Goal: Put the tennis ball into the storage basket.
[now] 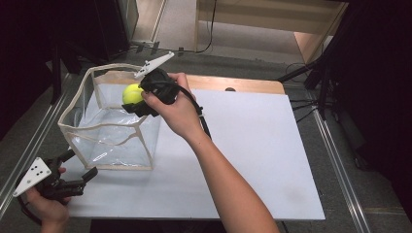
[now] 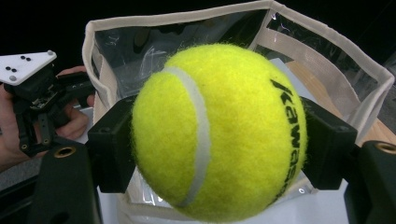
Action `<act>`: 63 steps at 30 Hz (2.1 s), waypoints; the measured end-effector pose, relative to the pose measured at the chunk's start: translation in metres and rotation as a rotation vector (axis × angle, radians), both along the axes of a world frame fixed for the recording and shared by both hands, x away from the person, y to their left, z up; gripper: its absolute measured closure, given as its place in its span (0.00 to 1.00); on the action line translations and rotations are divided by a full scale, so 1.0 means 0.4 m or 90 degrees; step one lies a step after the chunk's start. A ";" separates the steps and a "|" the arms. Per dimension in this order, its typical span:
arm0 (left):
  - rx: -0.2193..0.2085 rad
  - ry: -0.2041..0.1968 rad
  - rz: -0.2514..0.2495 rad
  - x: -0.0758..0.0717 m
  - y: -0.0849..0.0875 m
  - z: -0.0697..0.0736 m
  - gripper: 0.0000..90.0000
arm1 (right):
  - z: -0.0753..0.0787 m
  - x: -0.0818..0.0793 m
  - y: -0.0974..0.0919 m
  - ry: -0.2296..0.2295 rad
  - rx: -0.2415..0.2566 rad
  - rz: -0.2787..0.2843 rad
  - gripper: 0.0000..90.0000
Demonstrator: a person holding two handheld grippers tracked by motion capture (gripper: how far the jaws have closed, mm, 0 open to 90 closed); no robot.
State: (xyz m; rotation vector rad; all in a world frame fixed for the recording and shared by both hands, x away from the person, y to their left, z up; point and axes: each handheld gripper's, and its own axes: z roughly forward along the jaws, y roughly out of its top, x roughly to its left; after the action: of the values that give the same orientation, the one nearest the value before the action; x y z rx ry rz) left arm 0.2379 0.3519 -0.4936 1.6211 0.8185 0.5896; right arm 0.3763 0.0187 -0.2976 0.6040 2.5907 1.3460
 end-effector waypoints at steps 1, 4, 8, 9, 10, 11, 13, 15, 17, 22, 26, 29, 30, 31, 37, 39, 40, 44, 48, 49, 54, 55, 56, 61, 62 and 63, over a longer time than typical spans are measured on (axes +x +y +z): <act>0.000 0.000 0.000 0.000 0.000 0.000 0.00 | 0.000 0.000 0.003 0.002 -0.002 0.000 0.27; -0.001 0.000 0.000 0.000 0.000 0.000 0.00 | -0.002 0.002 0.011 0.002 -0.004 0.003 0.27; -0.001 0.000 -0.001 0.000 0.001 0.000 0.00 | -0.006 0.004 0.020 0.005 -0.010 0.007 0.27; -0.002 0.000 0.000 0.000 0.000 0.000 0.00 | -0.008 0.005 0.021 0.005 -0.011 0.007 0.27; -0.001 0.000 0.000 0.000 0.000 0.000 0.00 | -0.009 0.007 0.023 0.003 -0.011 0.010 0.27; -0.002 0.000 0.000 0.000 0.000 0.000 0.00 | -0.010 0.007 0.025 0.005 -0.014 0.009 0.27; -0.002 0.000 0.000 0.000 0.000 0.000 0.00 | -0.013 0.009 0.027 0.005 -0.016 0.009 0.27; -0.001 0.000 0.000 0.000 0.001 0.000 0.00 | -0.015 0.011 0.030 0.009 -0.020 0.009 0.27; -0.001 0.000 0.000 0.000 0.001 0.000 0.00 | -0.019 0.014 0.033 0.007 -0.022 0.012 0.27; -0.002 0.000 0.000 0.001 0.000 0.000 0.00 | -0.028 0.016 0.038 0.011 -0.033 0.013 0.27; -0.001 0.000 0.000 0.000 0.001 0.000 0.00 | -0.034 0.019 0.041 0.016 -0.040 0.013 0.27; -0.001 0.001 0.000 0.000 0.001 0.000 0.00 | -0.039 0.018 0.043 0.018 -0.045 0.018 0.27; -0.001 0.001 0.000 0.000 0.001 0.000 0.00 | -0.040 0.017 0.044 0.020 -0.048 0.018 0.27; -0.001 0.001 -0.001 0.000 0.001 0.000 0.00 | -0.043 0.018 0.044 0.016 -0.051 0.020 0.26; 0.000 0.000 -0.001 0.001 0.000 0.000 0.00 | -0.052 0.015 0.040 0.022 -0.063 0.022 0.26; 0.000 0.000 0.000 0.001 0.000 0.000 0.00 | -0.054 0.014 0.039 0.023 -0.072 0.025 0.26; 0.001 0.000 0.000 0.001 0.000 0.000 0.00 | -0.055 0.013 0.038 0.023 -0.073 0.025 0.26; 0.000 0.001 0.001 0.000 -0.001 0.000 0.00 | -0.055 0.008 0.035 0.021 -0.074 0.028 0.26; 0.000 0.000 0.000 0.000 0.000 0.000 0.00 | -0.054 0.002 0.029 0.021 -0.069 0.009 0.21; -0.002 0.000 0.000 0.000 0.000 0.000 0.00 | -0.051 0.001 0.025 0.022 -0.060 0.012 0.19; 0.001 0.000 0.000 0.000 0.000 0.000 0.00 | -0.035 -0.010 0.010 0.009 -0.042 0.001 0.17; 0.001 0.000 0.000 0.000 0.000 0.000 0.00 | -0.032 -0.013 0.007 0.006 -0.039 -0.001 0.17; 0.001 0.001 0.000 0.000 0.000 0.000 0.00 | -0.029 -0.015 0.003 -0.001 -0.036 0.000 0.14; 0.000 0.000 0.001 0.000 -0.002 0.000 0.00 | -0.023 -0.029 -0.017 -0.007 -0.024 -0.015 0.11; 0.001 -0.001 0.001 0.000 -0.001 0.000 0.00 | -0.024 -0.030 -0.022 -0.008 -0.024 -0.015 0.11; 0.001 -0.001 0.001 0.000 -0.001 0.000 0.00 | -0.026 -0.032 -0.026 -0.009 -0.023 -0.017 0.10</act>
State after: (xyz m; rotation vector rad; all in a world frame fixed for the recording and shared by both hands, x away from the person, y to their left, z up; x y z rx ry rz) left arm 0.2380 0.3515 -0.4936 1.6220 0.8190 0.5924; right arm 0.3636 0.0082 -0.3079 0.6189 2.5811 1.2884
